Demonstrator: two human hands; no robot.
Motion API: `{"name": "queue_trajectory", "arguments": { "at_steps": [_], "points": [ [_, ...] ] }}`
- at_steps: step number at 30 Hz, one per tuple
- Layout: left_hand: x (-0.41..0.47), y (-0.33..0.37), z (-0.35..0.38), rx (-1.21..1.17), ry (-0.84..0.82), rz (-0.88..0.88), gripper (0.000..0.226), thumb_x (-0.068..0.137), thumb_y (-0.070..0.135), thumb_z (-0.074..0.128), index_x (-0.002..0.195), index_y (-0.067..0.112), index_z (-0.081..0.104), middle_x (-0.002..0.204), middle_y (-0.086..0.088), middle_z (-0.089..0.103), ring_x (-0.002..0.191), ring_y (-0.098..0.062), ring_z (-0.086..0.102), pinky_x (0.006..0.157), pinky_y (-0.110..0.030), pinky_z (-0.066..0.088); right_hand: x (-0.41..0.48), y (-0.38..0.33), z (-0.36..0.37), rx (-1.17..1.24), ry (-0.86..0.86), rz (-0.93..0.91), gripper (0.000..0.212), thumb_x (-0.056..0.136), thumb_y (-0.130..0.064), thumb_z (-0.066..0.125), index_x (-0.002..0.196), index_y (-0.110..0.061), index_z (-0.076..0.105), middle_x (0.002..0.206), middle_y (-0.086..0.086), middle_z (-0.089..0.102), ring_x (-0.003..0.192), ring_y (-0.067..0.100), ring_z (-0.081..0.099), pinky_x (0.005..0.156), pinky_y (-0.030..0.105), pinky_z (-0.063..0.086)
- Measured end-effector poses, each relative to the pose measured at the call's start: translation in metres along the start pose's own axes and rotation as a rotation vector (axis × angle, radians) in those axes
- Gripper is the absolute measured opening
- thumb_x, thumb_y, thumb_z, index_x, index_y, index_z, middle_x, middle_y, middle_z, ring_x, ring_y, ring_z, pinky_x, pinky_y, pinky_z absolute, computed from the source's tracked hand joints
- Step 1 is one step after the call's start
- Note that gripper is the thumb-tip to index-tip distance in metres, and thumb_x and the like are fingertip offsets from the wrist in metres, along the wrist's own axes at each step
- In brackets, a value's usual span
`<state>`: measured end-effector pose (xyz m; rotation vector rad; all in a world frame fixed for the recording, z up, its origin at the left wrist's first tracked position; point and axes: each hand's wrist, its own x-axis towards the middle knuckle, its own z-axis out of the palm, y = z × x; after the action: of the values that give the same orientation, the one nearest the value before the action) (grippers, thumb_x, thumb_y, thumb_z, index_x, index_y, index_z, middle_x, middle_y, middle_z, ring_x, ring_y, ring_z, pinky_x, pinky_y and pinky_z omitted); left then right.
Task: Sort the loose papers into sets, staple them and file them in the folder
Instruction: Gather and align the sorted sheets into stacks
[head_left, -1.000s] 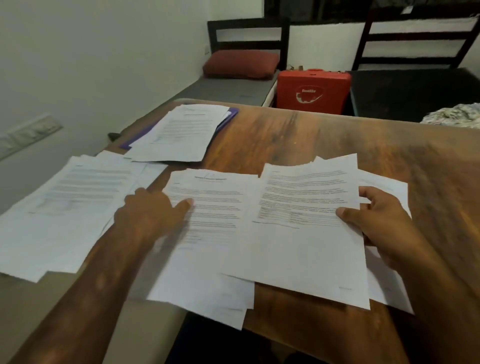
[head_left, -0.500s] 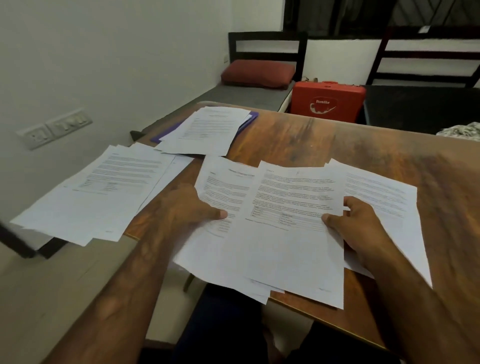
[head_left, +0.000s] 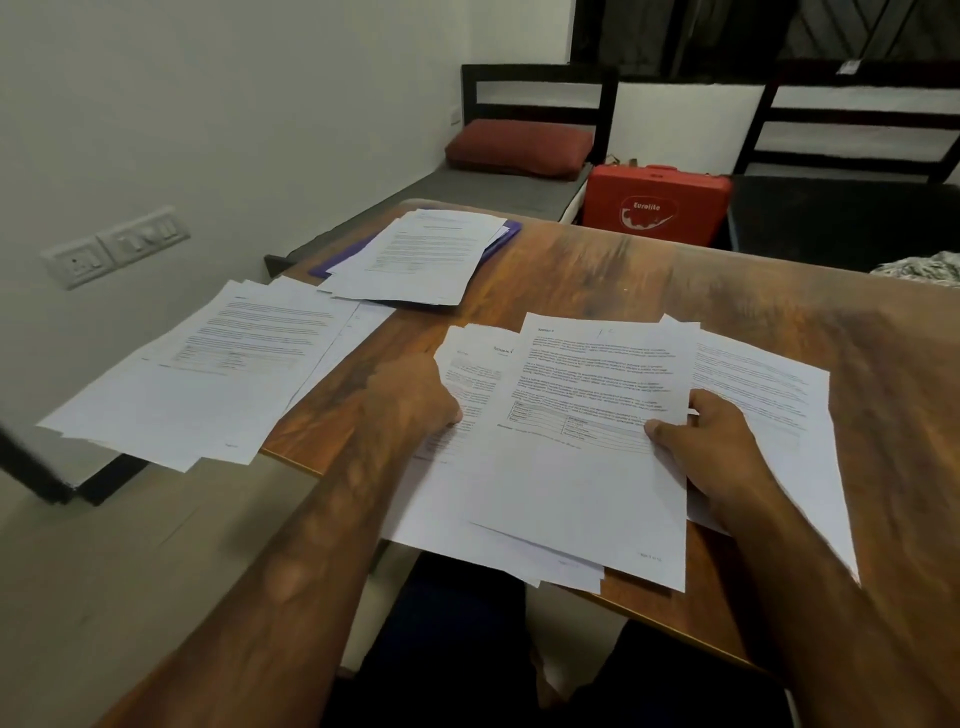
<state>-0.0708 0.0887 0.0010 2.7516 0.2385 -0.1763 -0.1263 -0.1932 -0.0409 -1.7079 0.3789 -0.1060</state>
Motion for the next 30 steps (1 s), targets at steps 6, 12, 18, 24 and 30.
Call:
{"name": "queue_trajectory", "arguments": {
  "at_steps": [6, 12, 18, 24, 30],
  "points": [
    [0.008, -0.002, 0.005, -0.039, 0.041, -0.033, 0.051, 0.083, 0.039, 0.080, 0.123, 0.017, 0.058, 0.130, -0.012, 0.061, 0.122, -0.035, 0.056, 0.099, -0.042, 0.047, 0.000, 0.001, 0.000, -0.019, 0.009, 0.001, 0.032, 0.099, -0.006, 0.067, 0.126, -0.022, 0.061, 0.124, -0.001, 0.069, 0.103, 0.026, 0.070, 0.079, 0.039, 0.060],
    [0.012, -0.013, -0.010, -0.296, -0.014, 0.014, 0.053, 0.077, 0.016, 0.089, 0.122, 0.017, 0.061, 0.120, -0.004, 0.066, 0.106, -0.027, 0.065, 0.087, -0.036, 0.051, -0.001, -0.008, 0.000, 0.035, -0.020, 0.059, 0.035, 0.098, 0.000, 0.066, 0.128, -0.020, 0.063, 0.119, -0.001, 0.069, 0.093, 0.019, 0.068, 0.059, 0.024, 0.054],
    [0.012, -0.064, -0.055, -0.659, -0.036, -0.094, 0.040, 0.081, 0.005, 0.083, 0.112, 0.022, 0.067, 0.107, 0.001, 0.072, 0.097, -0.026, 0.070, 0.095, -0.046, 0.055, 0.004, -0.015, 0.004, 0.006, -0.019, 0.057, 0.034, 0.098, 0.001, 0.066, 0.126, -0.019, 0.063, 0.112, -0.002, 0.069, 0.086, 0.016, 0.067, 0.045, 0.017, 0.051],
    [0.012, -0.133, -0.108, -0.982, 0.052, -0.164, 0.041, 0.079, -0.002, 0.082, 0.115, 0.013, 0.070, 0.113, -0.008, 0.077, 0.101, -0.034, 0.073, 0.096, -0.054, 0.057, 0.016, -0.024, 0.013, -0.060, 0.022, 0.051, 0.039, 0.096, 0.002, 0.068, 0.132, -0.011, 0.064, 0.129, 0.009, 0.070, 0.100, 0.030, 0.067, 0.074, 0.034, 0.055],
    [0.008, -0.140, -0.103, -1.142, -0.029, -0.147, 0.038, 0.079, 0.003, 0.081, 0.113, 0.020, 0.073, 0.110, -0.002, 0.078, 0.104, -0.031, 0.073, 0.097, -0.048, 0.056, 0.015, -0.035, 0.033, -0.024, -0.059, 0.048, 0.034, 0.097, 0.001, 0.068, 0.128, -0.012, 0.066, 0.120, 0.006, 0.072, 0.091, 0.023, 0.070, 0.066, 0.033, 0.056]
  ]
}}
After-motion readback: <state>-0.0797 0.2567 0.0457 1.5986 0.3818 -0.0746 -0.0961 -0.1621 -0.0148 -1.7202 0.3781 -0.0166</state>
